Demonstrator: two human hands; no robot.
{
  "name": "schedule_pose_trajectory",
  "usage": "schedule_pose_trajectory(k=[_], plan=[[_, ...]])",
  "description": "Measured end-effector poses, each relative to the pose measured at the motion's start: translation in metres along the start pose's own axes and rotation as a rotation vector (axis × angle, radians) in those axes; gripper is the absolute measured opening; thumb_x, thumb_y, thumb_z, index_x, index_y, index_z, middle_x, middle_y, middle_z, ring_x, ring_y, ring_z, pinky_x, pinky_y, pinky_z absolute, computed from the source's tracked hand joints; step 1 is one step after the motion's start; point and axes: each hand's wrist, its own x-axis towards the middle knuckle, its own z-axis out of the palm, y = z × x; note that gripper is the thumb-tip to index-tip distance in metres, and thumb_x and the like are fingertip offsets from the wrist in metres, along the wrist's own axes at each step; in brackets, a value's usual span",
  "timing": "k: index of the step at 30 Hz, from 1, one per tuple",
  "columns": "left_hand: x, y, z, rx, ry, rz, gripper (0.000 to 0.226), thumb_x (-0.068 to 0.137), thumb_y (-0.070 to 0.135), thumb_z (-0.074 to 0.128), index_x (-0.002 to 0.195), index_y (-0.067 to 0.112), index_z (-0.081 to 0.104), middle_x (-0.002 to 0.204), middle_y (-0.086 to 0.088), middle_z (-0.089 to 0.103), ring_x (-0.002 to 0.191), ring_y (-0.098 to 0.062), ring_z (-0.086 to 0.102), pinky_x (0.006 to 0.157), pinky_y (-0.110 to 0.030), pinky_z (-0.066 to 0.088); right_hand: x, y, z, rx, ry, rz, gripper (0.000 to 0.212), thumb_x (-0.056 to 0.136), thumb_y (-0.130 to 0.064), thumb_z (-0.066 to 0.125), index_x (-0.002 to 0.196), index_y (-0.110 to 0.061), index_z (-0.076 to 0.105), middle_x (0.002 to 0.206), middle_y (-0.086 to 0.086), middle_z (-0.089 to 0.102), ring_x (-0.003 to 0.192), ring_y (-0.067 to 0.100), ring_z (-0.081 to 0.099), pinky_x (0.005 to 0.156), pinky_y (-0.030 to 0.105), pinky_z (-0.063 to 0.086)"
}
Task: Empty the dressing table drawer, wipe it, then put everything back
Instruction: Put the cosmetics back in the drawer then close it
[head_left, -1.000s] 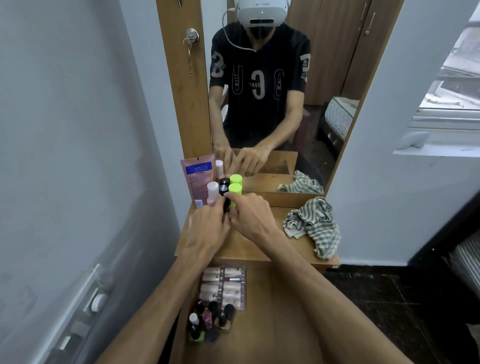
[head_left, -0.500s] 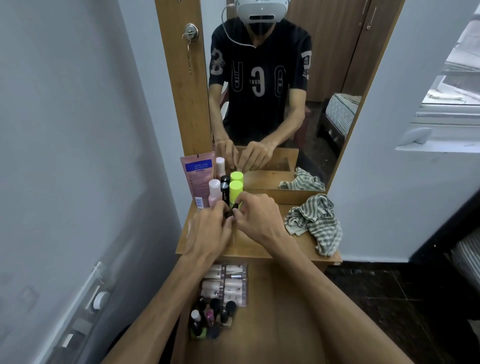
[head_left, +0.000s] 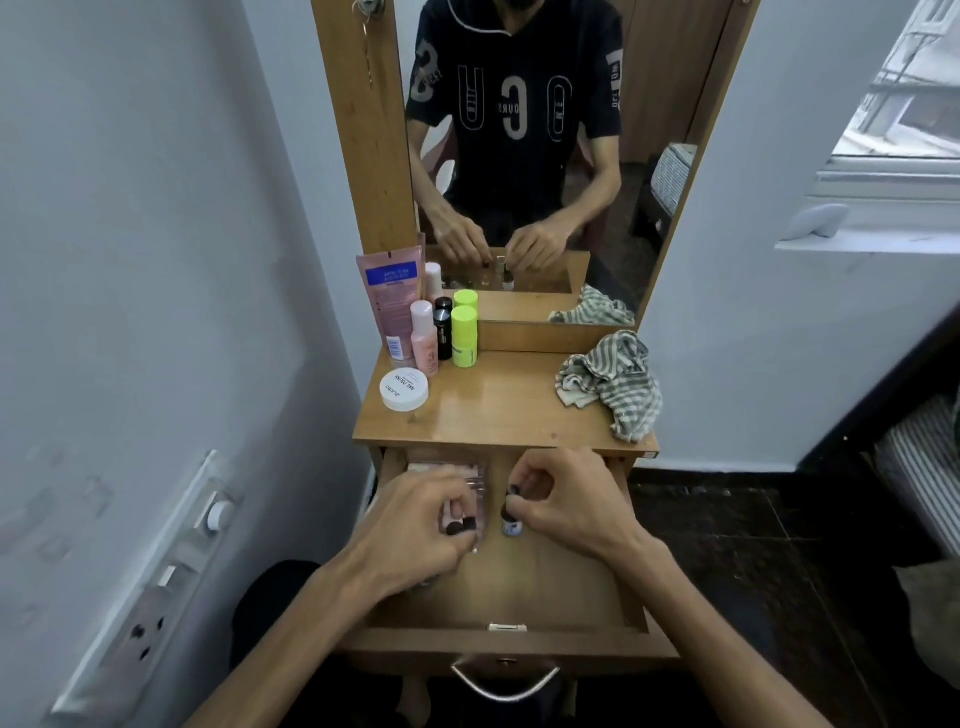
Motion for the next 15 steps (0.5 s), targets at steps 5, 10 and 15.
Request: schedule_pose_trajectory(k=[5, 10, 15], plan=[[-0.018, -0.009, 0.023, 0.151, -0.059, 0.06, 0.015, 0.068, 0.038, 0.078, 0.077, 0.03, 0.069, 0.086, 0.019, 0.058, 0.078, 0.003, 0.036, 0.074, -0.016, 0.029, -0.008, 0.0, 0.029, -0.023, -0.135, 0.059, 0.023, 0.073, -0.045, 0.07, 0.081, -0.025, 0.076, 0.073, -0.014, 0.074, 0.073, 0.003, 0.071, 0.073, 0.029, 0.063], [-0.019, -0.017, 0.032, 0.283, -0.055, 0.088, 0.017, 0.063, 0.038, 0.08, 0.067, 0.031, 0.066, 0.082, 0.017, 0.052, 0.078, -0.001, 0.038, 0.073, -0.02, 0.018, -0.003, -0.006, 0.051, -0.073, -0.182, 0.056, 0.004, 0.079, -0.029, 0.074, 0.081, -0.027, 0.075, 0.074, -0.015, 0.072, 0.083, 0.007, 0.073, 0.076, 0.022, 0.054], [-0.02, -0.027, 0.04, 0.336, -0.079, 0.117, 0.012, 0.068, 0.039, 0.077, 0.069, 0.03, 0.068, 0.085, 0.015, 0.052, 0.083, -0.006, 0.045, 0.076, -0.022, 0.022, -0.002, -0.005, 0.059, -0.046, -0.16, 0.063, 0.011, 0.08, -0.033, 0.075, 0.089, -0.028, 0.077, 0.081, -0.015, 0.076, 0.082, 0.005, 0.072, 0.078, 0.025, 0.059]])
